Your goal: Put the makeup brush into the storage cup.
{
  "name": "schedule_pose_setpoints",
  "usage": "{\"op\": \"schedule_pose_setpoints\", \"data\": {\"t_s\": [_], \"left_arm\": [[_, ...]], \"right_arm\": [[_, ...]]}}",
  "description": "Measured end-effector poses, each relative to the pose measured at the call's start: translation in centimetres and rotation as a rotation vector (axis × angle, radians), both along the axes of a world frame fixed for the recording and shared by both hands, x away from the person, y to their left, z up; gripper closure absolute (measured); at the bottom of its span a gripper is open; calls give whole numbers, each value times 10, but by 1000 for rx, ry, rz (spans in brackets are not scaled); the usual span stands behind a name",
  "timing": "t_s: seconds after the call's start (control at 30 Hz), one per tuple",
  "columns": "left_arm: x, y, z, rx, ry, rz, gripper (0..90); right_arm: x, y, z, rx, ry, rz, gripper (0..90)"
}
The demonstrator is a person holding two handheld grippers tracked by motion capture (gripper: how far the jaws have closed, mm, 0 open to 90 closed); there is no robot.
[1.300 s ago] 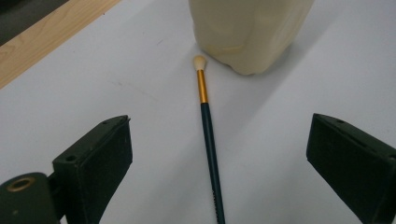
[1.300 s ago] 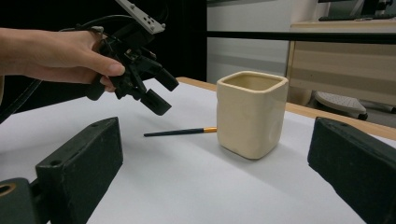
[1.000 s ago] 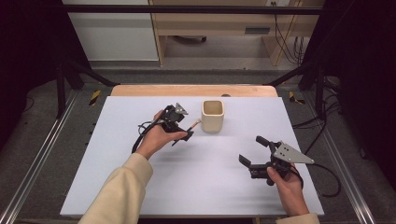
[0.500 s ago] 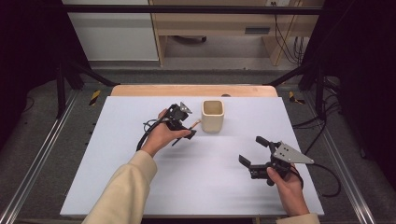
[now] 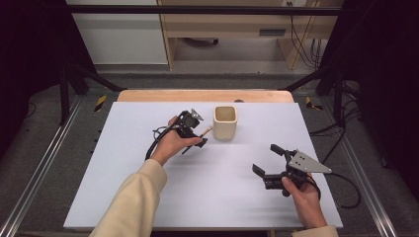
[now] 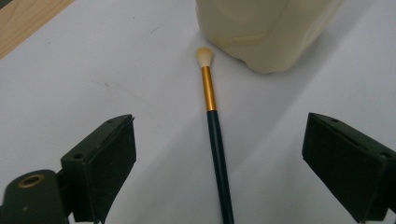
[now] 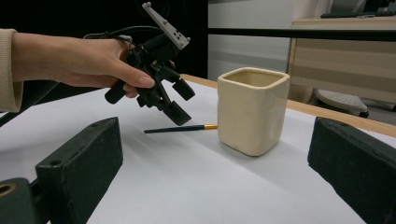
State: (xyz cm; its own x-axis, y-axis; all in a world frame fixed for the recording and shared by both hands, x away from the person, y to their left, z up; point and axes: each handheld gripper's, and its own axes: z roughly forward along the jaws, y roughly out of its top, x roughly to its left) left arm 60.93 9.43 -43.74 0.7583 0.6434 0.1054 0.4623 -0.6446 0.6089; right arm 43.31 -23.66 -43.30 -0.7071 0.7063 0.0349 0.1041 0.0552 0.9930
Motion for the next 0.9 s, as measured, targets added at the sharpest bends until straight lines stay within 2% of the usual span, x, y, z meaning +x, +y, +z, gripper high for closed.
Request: {"op": "schedule_pose_setpoints", "data": {"t_s": [0.13,0.57,0.9], "left_arm": [[0,0,0,6,-8,0,124],[2,-1,-8,30,13,-1,146],[2,-1,-11,23,15,3,197]], "right_arm": [[0,0,0,0,1,0,35],[0,0,0,-2,7,-2,35],[0,0,0,-3,7,-2,35]]}}
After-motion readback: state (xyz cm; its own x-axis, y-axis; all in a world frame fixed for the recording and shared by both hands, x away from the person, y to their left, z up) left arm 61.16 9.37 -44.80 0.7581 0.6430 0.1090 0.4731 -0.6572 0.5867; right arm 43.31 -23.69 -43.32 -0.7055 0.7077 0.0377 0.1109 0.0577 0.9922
